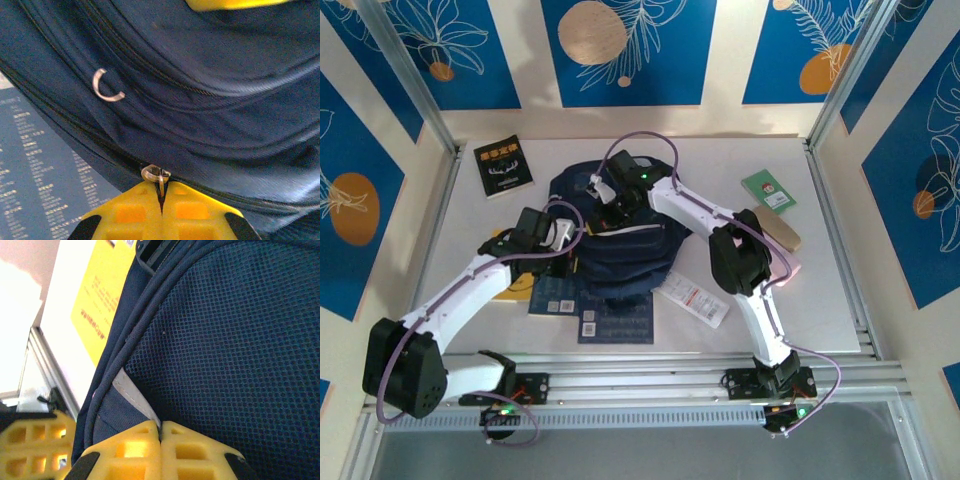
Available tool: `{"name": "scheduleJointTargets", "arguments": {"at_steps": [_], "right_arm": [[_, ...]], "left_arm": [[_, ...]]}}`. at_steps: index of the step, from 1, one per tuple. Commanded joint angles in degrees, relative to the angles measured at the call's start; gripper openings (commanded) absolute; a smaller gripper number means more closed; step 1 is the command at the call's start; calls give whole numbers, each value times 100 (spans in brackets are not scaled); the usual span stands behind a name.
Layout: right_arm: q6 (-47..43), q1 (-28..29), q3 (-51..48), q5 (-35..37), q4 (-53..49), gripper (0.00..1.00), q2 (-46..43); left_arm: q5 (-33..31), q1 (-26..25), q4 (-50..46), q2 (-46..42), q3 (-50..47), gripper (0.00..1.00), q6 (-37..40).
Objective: Pack books, pencil case, and school supplies into a backpack
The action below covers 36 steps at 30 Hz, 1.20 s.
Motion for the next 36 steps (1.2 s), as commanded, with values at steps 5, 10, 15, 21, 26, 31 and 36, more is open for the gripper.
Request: {"name": "scheduleJointTargets", "arguments": {"at_steps": [5,10,15,21,26,31,36], "right_arm": [[1226,-11,-668,1130,1276,0,-854],[1592,136,-1328,1957,1642,0,-1480],[2057,179,-1761,2657,1700,0,-1911],[2470,230,-1588,3225,1356,0,-1895],[2575,304,-1047,3449,998,0,-1512],[2728,289,-773,3575,915,0,-1232],[2791,228,-584,3681,790,0,-1024]], "left_arm": [[725,-236,172,-423,-48,0,-382],[608,-255,153,-410,39,0,-295],[681,-257,254,-106,293,0,-260],[867,-279,276,220,649,0,-234],[956,-436,207,363,810,0,-213],[1042,-614,30,392,877,0,-171],[1148,-646,-236,334,937,0,-148]]}}
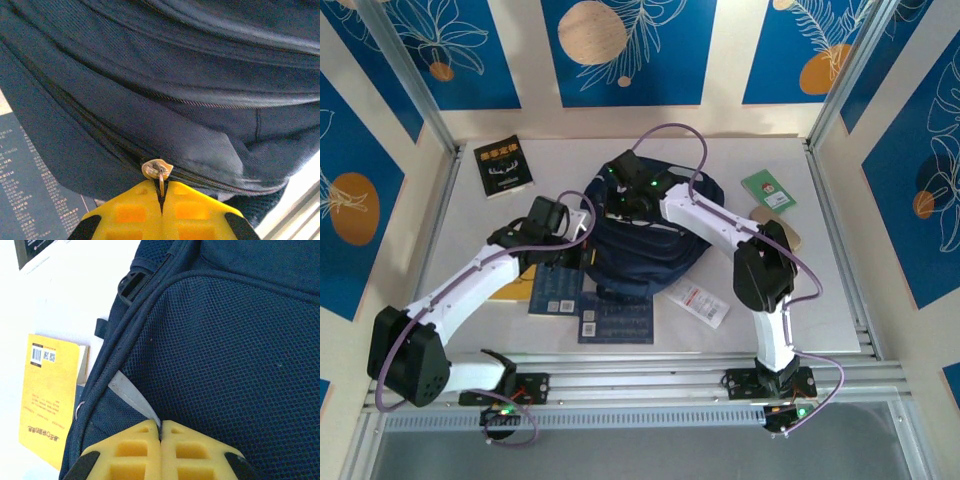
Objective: Pack books, pencil case, and school supplies into a backpack
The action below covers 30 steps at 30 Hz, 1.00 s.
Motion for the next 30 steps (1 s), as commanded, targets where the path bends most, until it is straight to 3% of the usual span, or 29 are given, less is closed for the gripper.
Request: {"name": "scheduleJointTargets", "arguments": {"at_steps": [1,9,11,14,19,30], "right_arm": [[326,-54,304,438,270,0,137],[77,-141,482,231,138,0,378],[104,-141,482,204,133,0,422],[256,-142,427,144,215,0,436],[650,-152,482,56,298,0,509],[1511,-159,717,-368,546,0,783]], "left_arm": [[694,-187,-366,-50,305,0,146],[343,-161,-1489,59,1003,0,600],[506,-161,-1626,216,1143,0,546],[965,-179,-1486,390,1076,0,319],[1198,-319,-952,497,780,0,-115],[917,-894,-233,707,624,0,-741]]}}
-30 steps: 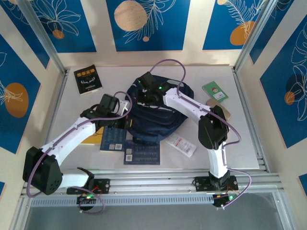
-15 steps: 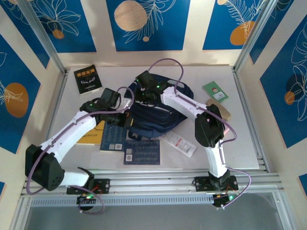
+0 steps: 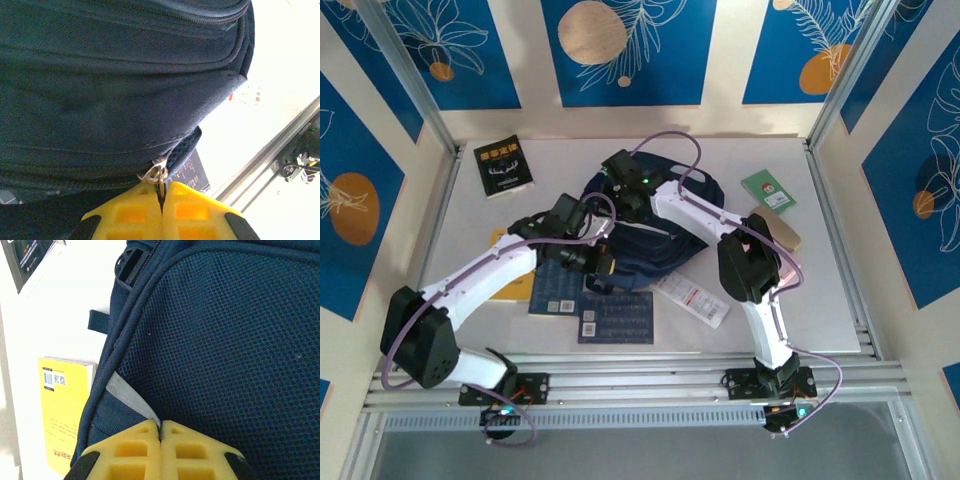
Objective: Pack books, pencil case, and school supplies into a backpack
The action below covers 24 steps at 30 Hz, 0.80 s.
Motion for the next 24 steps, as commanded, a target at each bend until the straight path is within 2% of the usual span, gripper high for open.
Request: {"name": "scheduleJointTargets", "arguments": {"at_steps": [1,13,19,20,21,24], "right_arm": [[571,-60,251,-14,407,0,111],[1289,-103,-61,-745,1234,0,125],[1684,-246,-622,-1248,2418,0,66],[1638,-269,-679,-1273,2481,7,21],[1559,-287,-774,-1198,2475,18,-72],[1254,-287,-1194,-744,2556,58,-514]], "left_arm": [[253,-254,419,87,-69,0,-285],[-75,-569,1104,456,-162,0,-613],[-139,-569,1433,551,-348,0,-680],[-162,-569,1423,556,-347,0,-642],[-207,-569,1389,554,-350,0,-592],[-306,-552,1313,536,-403,0,-470]]}}
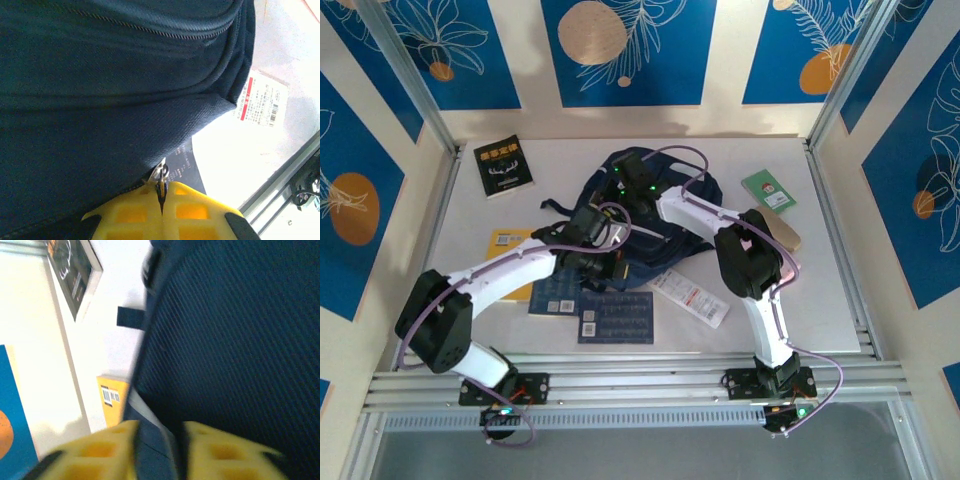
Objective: Pack books, pencil case, and school supplies into a backpack
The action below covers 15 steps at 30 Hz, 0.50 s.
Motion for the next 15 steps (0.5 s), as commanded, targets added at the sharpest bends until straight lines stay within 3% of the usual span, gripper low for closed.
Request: {"name": "scheduleJointTargets", "arguments": {"at_steps": [1,2,3,4,8,15], "right_arm": [[-209,-34,-391,334,550,66,-695],[-335,-64,-478,419,510,70,-839],[-415,-98,-533,482,432,80,-938],[-501,-143,-592,513,357,81,-1045],[-1278,-459,-743,356,-46,81,-1402],[-3233,-1060,-809,-1223,-753,75,-1490]], "left_arm": [[51,-88,218,-9,-74,0,160],[38,-88,218,-16,-106,0,165],[34,-77,226,-24,-142,0,181],[37,-67,218,-26,-163,0,193],[-67,4,62,-128,-205,0,324],[-243,473,-417,-601,-116,0,613]]}}
